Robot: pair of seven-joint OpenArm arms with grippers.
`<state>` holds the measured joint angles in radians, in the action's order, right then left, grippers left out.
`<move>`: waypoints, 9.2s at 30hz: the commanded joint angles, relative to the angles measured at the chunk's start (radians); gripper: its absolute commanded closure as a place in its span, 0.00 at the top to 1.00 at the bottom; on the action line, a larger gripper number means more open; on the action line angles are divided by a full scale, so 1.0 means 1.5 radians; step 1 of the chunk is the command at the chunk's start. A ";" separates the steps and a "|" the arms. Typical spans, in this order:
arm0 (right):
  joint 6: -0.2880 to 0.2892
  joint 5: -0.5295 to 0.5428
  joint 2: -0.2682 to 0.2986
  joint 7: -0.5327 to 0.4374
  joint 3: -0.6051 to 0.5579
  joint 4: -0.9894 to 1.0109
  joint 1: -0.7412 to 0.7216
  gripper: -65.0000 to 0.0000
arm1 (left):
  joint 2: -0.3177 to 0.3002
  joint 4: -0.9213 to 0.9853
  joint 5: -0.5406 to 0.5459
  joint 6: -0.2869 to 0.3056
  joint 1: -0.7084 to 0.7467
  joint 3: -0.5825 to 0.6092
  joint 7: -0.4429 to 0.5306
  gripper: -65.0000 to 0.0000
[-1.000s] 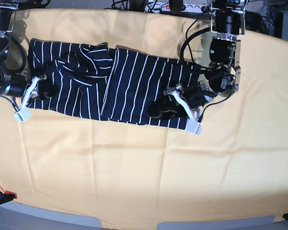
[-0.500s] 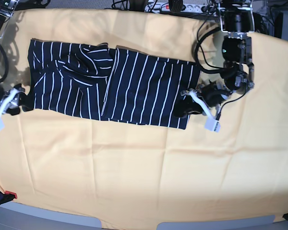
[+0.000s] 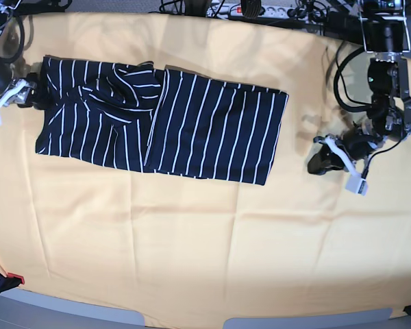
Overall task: Fold the T-shirt properly
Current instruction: 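Grasp the folded bundle end with the right gripper, then fold the bundle end over onto itself with the right gripper, then grasp the folded shirt edges with both grippers and lift, then flip the folded shirt over and lay it flat, releasing both grippers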
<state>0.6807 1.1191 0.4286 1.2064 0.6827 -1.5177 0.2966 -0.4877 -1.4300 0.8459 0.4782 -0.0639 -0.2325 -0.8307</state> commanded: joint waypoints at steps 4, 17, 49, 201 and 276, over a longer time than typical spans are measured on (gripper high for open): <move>0.012 0.005 -0.012 -0.003 0.003 0.033 -0.006 0.67 | -0.037 -0.010 0.018 0.005 -0.011 -0.017 0.007 0.00; 0.012 0.220 -0.042 0.127 0.002 0.122 -0.008 0.67 | -0.052 -0.010 0.021 0.005 -0.011 -0.017 0.007 0.00; 0.006 -0.035 0.052 0.072 0.098 -0.160 -0.030 0.00 | -0.067 -0.010 0.093 0.020 -0.013 -0.057 -0.010 0.00; 0.012 -0.348 0.005 -0.211 -0.473 -0.270 -0.221 0.00 | -0.063 -0.464 0.038 0.147 0.114 0.308 -0.088 0.00; -0.059 -0.243 0.072 -0.134 -0.339 -0.316 0.052 0.00 | 0.022 -0.069 0.022 0.111 -0.362 0.386 -0.080 0.00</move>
<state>0.5831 0.7399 0.5213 1.0214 0.1658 -1.9808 0.3824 -0.4442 -1.5215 0.8719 0.6441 -0.5793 0.3588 -0.9668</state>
